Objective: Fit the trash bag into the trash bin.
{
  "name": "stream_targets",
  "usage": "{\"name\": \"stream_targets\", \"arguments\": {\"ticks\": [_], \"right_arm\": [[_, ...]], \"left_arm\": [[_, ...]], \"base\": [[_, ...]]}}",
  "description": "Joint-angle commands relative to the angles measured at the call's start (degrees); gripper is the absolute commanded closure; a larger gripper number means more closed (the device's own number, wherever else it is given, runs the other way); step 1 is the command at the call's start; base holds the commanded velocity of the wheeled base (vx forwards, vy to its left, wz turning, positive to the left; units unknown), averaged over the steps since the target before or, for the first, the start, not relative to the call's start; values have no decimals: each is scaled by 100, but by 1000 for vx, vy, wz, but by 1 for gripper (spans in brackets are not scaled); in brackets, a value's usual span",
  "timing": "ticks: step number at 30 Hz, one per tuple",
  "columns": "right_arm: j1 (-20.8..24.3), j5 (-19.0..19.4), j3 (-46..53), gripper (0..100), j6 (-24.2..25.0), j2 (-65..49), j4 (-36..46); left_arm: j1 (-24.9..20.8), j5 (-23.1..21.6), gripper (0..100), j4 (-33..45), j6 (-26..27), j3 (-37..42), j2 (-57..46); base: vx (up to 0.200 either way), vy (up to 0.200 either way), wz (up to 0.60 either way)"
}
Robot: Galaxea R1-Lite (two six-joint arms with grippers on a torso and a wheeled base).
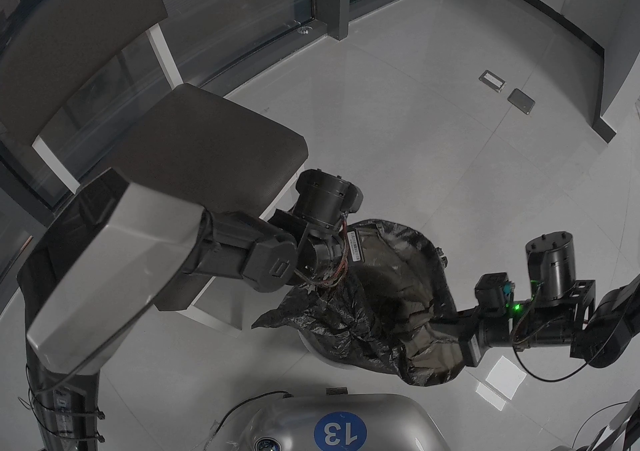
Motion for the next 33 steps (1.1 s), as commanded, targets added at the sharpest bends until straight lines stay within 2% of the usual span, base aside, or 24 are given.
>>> {"name": "stream_targets", "arguments": {"ticks": [1,13,29,33], "right_arm": [[-539,1,1,100,-8,-409,-11],[-767,10,-869,100,-25,-655,33],[-1145,10,-614,100,-34,-918,103],[-1093,10,-535,100,-34,-892,103]], "left_arm": [[100,4,100,-6,32,52,-464],[100,101,100,11,32,69,-789],[-40,110,100,-182,-249,377,-728],[-23,118,100,-191,-267,491,-666]], "base": [[0,0,0],[0,0,0],[0,0,0],[0,0,0]]}}
